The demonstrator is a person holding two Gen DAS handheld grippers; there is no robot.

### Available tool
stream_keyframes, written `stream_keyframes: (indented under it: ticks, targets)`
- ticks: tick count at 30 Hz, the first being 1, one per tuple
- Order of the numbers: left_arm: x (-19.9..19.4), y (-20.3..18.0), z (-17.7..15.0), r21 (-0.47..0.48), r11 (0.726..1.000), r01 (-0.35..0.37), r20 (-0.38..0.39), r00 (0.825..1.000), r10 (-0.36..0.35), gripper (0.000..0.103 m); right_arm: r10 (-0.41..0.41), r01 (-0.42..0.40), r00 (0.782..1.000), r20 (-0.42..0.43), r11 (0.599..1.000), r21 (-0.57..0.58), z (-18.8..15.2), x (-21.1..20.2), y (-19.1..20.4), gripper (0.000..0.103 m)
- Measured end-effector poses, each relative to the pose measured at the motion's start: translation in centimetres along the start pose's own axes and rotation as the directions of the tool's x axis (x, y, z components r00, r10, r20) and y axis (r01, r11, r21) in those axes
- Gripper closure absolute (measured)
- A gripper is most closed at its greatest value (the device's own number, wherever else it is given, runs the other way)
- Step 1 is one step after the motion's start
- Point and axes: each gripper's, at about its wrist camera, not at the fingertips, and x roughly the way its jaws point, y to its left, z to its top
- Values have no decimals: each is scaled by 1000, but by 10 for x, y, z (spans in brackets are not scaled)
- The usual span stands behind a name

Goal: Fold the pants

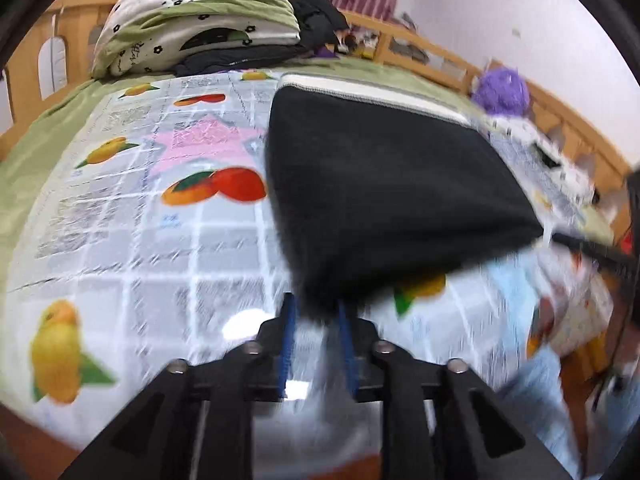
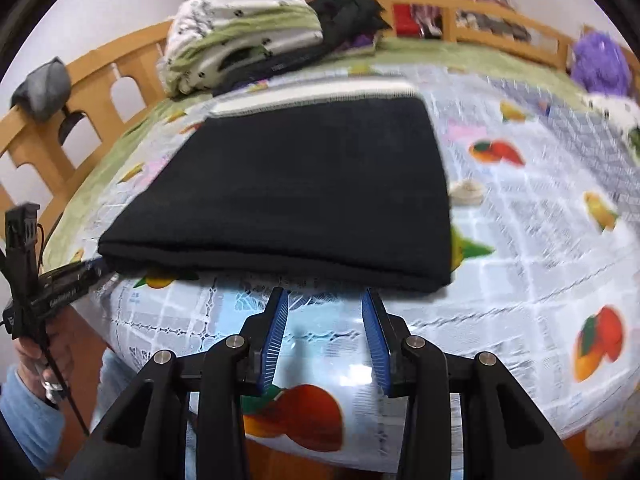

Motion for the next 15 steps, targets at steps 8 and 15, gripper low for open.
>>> stream_keyframes:
  ticks: [8,15]
  targets:
    - [-24,-8,41,-60,996,-68,37,997,70,79,-79,71,992,95,994,88,30,12,-34,62]
    - [21,-25,56,-69,990,-124,-5,992,124,71,-130,126,991,29,985,117,10,46,-41,62]
